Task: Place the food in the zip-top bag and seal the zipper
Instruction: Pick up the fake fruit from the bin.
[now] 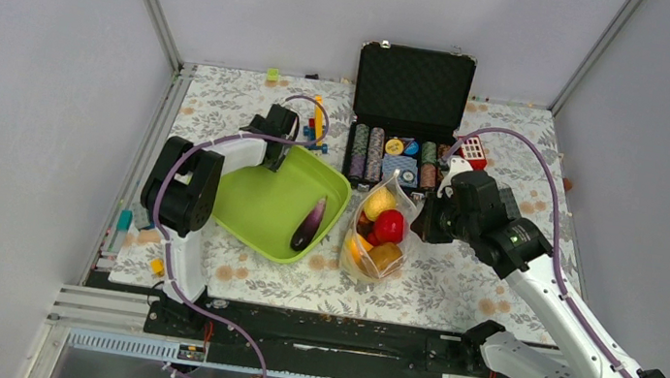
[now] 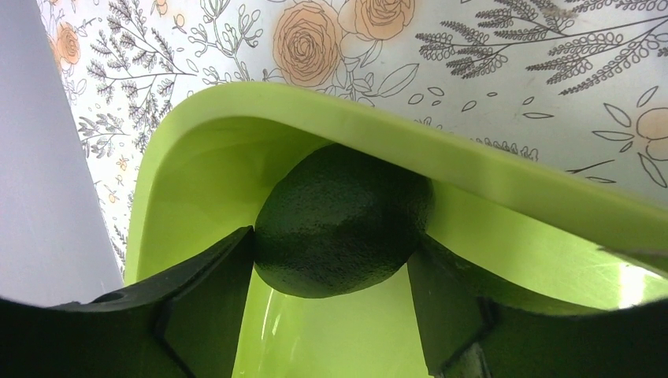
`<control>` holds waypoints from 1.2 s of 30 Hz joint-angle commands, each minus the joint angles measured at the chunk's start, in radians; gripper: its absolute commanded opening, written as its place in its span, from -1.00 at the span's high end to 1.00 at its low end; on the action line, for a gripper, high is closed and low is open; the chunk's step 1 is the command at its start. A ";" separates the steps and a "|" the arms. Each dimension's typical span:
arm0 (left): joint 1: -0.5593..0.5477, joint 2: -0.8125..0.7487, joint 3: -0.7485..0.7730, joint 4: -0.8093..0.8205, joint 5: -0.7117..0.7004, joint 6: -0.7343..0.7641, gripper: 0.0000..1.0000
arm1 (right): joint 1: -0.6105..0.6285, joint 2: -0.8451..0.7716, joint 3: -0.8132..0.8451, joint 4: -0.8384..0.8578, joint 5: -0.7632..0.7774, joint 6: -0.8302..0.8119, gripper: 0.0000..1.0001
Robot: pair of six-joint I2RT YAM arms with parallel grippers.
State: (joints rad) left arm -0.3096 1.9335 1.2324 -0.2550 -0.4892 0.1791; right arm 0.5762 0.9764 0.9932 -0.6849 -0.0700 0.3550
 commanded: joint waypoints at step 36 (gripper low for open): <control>-0.009 -0.864 -0.225 0.114 0.995 -0.604 1.00 | 0.004 -0.055 -0.007 0.030 -0.030 -0.006 0.87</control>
State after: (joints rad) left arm -0.3115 1.1770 1.0500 -0.3321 0.1745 -0.3176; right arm 0.5762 0.9409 0.9878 -0.6819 -0.0750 0.3550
